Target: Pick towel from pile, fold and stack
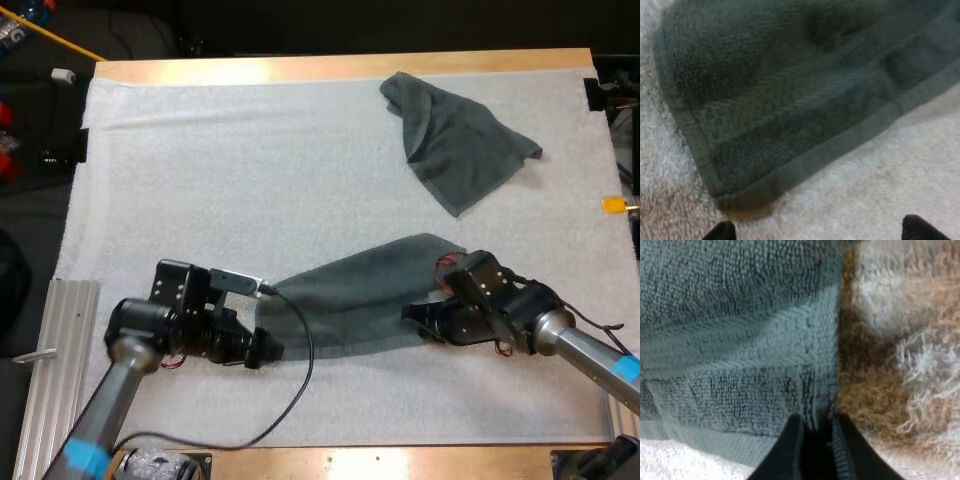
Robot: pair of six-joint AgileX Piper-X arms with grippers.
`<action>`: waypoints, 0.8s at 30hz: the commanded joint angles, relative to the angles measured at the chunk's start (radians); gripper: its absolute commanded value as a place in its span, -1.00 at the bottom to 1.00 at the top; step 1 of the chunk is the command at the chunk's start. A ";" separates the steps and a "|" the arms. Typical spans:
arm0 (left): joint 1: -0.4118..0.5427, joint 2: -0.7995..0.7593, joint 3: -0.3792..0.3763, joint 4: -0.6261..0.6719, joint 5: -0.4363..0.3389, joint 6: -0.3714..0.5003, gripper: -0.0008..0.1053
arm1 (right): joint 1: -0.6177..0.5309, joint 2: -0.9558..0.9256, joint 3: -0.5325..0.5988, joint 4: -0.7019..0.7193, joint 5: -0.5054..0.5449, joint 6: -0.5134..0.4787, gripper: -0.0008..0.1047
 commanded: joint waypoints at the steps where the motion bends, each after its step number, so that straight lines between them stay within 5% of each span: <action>1: 0.001 0.029 0.000 -0.010 0.004 -0.006 0.21 | 0.001 -0.006 0.000 0.010 -0.013 -0.011 -0.99; 18: 0.001 0.302 0.000 -0.134 0.007 -0.006 0.20 | 0.001 -0.006 0.000 0.010 -0.017 -0.011 -0.99; 24: 0.001 0.312 0.000 -0.132 0.053 -0.009 -0.38 | 0.001 -0.006 0.000 0.010 -0.017 -0.011 -0.99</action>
